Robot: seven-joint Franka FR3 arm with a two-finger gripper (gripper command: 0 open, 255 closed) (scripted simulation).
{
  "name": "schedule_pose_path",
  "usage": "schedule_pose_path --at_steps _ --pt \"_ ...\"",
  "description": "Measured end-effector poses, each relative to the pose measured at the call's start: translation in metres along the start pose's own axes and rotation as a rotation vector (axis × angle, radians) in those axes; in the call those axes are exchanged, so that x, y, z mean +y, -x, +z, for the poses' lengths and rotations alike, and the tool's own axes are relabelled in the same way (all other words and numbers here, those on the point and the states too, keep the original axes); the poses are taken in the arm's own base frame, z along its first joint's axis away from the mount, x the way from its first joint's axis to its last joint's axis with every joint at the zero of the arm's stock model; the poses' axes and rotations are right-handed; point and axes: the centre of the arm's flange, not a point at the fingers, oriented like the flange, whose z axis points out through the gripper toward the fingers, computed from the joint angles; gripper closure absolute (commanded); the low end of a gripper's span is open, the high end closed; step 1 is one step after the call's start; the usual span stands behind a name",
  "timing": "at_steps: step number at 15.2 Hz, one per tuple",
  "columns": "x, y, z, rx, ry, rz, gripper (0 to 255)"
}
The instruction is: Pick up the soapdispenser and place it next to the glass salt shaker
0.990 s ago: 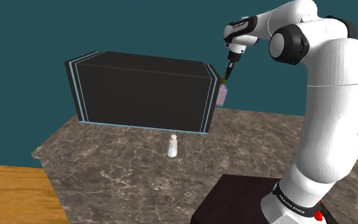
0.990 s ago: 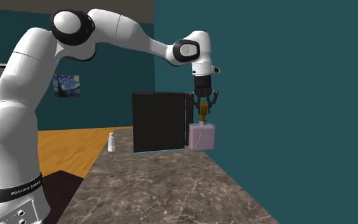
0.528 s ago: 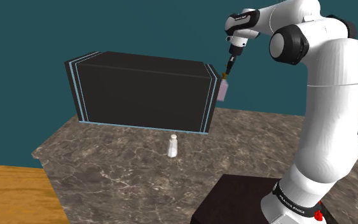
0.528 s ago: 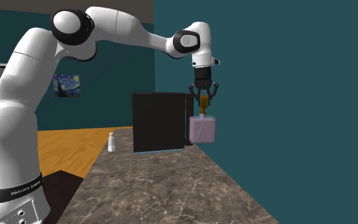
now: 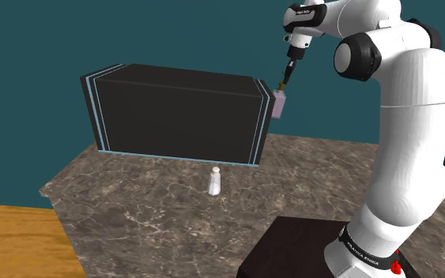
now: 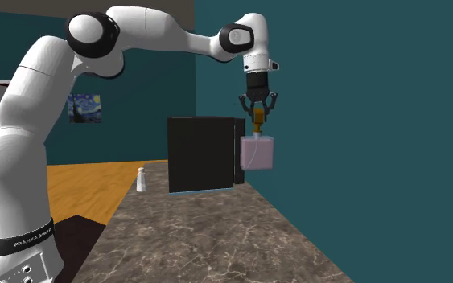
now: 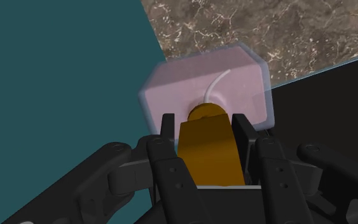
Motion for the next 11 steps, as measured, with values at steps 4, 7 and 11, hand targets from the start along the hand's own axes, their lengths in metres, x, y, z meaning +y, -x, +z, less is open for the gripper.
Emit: schedule_pose_path --at_steps 4,7,11 --pt "0.000 -0.002 -0.020 0.000 0.000 0.001 255" --pt "-0.016 -0.004 -0.032 0.000 0.000 0.001 255" --pt "-0.063 -0.007 -0.047 0.000 -0.001 0.000 255"
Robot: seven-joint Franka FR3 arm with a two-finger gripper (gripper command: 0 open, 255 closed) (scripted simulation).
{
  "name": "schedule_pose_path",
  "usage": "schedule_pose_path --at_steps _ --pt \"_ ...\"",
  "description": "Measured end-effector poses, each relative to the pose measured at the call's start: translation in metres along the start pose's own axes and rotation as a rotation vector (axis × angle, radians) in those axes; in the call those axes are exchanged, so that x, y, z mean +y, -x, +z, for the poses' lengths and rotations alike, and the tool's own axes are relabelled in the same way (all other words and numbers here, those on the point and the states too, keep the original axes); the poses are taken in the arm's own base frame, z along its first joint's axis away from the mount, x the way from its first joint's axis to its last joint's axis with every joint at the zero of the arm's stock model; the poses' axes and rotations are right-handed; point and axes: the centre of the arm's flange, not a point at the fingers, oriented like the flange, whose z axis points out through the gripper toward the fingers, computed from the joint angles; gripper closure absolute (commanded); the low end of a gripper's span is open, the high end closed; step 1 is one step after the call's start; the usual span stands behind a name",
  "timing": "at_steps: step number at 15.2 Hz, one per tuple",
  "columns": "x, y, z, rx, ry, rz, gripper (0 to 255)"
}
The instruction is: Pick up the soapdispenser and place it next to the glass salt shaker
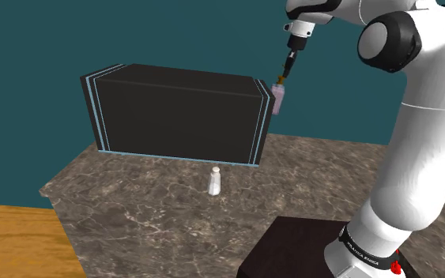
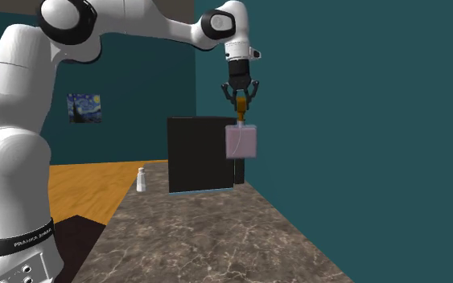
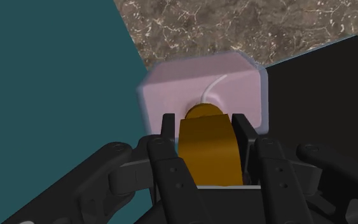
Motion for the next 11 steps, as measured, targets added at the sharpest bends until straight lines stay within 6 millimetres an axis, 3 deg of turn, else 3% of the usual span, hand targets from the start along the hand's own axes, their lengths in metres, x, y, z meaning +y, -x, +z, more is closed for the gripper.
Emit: schedule_pose_path --at_steps 11 --pt "-0.134 -0.005 -0.048 -0.001 0.001 0.001 255"
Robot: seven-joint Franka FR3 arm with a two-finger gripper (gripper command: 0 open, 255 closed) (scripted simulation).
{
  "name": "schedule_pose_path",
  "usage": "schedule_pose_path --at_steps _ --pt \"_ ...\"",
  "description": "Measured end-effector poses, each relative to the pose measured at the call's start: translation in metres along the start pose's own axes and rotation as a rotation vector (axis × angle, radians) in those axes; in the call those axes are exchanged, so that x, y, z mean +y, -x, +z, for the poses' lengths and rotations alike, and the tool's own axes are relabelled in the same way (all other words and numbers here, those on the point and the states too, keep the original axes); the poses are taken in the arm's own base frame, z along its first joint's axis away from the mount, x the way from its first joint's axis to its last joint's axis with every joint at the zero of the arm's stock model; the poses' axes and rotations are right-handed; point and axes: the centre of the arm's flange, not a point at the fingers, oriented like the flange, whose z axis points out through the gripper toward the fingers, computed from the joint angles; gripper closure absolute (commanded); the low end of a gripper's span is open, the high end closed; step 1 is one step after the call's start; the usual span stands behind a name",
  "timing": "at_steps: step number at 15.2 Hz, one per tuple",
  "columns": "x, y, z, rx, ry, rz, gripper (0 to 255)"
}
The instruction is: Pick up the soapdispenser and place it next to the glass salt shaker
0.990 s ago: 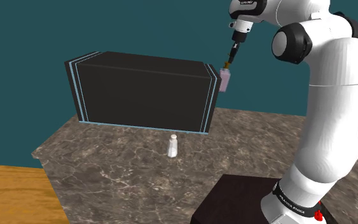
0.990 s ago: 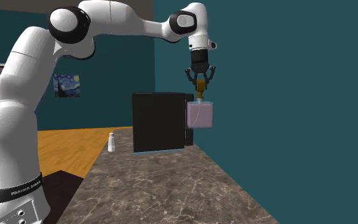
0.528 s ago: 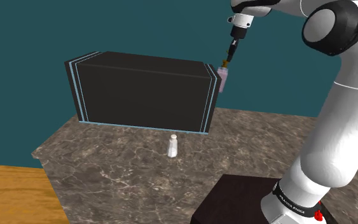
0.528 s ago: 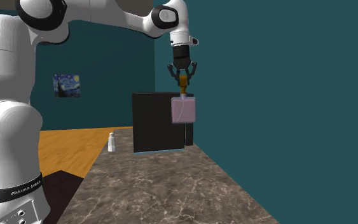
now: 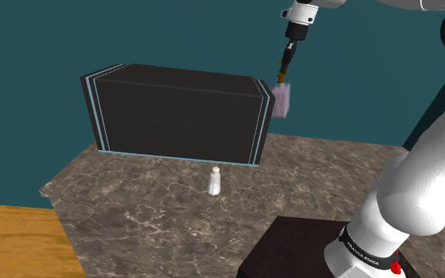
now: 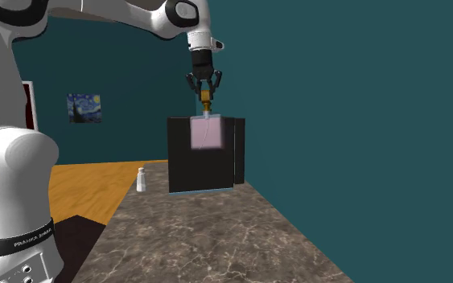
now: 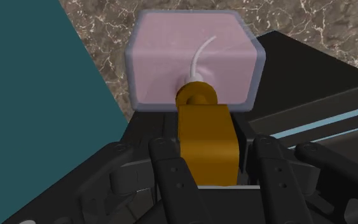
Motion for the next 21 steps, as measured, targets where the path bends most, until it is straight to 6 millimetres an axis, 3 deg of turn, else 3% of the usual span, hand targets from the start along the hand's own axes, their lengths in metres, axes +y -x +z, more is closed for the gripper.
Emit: schedule_pose_path --at_steps 21 --pt "-0.272 -0.017 -0.085 0.001 -0.001 -0.003 255"
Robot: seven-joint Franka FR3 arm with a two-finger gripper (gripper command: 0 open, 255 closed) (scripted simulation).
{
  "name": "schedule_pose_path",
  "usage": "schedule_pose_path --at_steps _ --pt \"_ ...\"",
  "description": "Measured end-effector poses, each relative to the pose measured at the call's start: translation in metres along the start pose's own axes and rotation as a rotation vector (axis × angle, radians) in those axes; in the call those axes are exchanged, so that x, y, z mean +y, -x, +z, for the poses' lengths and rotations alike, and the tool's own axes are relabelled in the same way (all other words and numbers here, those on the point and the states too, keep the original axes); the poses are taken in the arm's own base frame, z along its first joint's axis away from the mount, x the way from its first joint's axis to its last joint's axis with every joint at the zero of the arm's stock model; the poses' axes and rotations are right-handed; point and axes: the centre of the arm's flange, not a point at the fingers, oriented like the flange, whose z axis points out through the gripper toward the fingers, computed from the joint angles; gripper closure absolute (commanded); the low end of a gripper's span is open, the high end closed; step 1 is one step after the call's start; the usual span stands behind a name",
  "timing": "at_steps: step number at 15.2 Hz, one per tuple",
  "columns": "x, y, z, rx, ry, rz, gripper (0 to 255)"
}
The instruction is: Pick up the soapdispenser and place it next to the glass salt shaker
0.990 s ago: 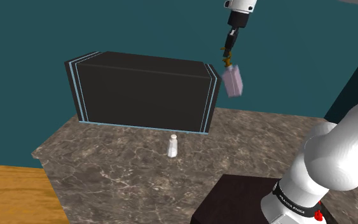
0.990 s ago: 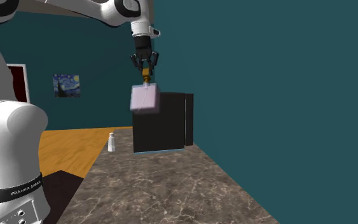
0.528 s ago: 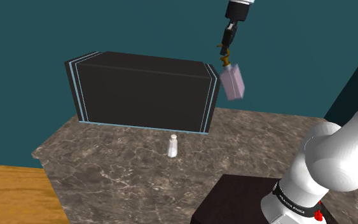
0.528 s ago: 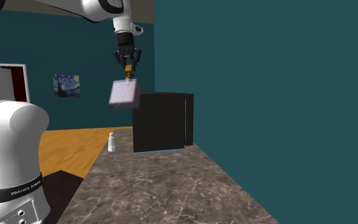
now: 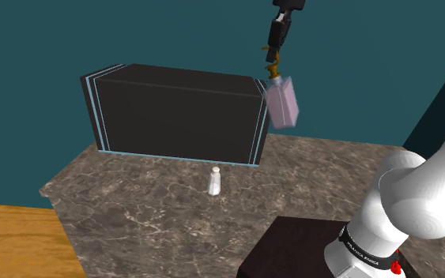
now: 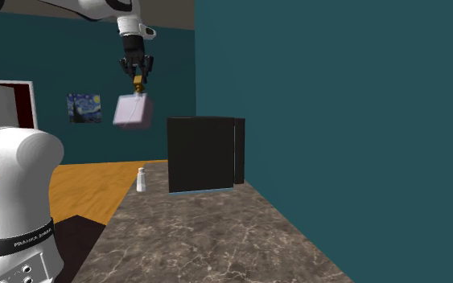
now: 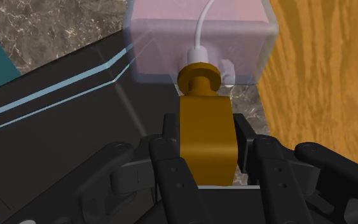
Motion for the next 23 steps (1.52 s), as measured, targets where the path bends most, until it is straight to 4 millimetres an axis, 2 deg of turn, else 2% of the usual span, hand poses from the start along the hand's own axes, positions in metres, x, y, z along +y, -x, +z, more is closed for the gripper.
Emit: schedule_pose_path --at_steps 2,4,23 --pt "-0.015 0.001 0.004 0.000 0.000 0.001 255" --pt "-0.019 0.002 0.012 -0.001 0.000 0.002 255" --pt "-0.026 0.012 0.111 -0.001 0.000 0.002 255"
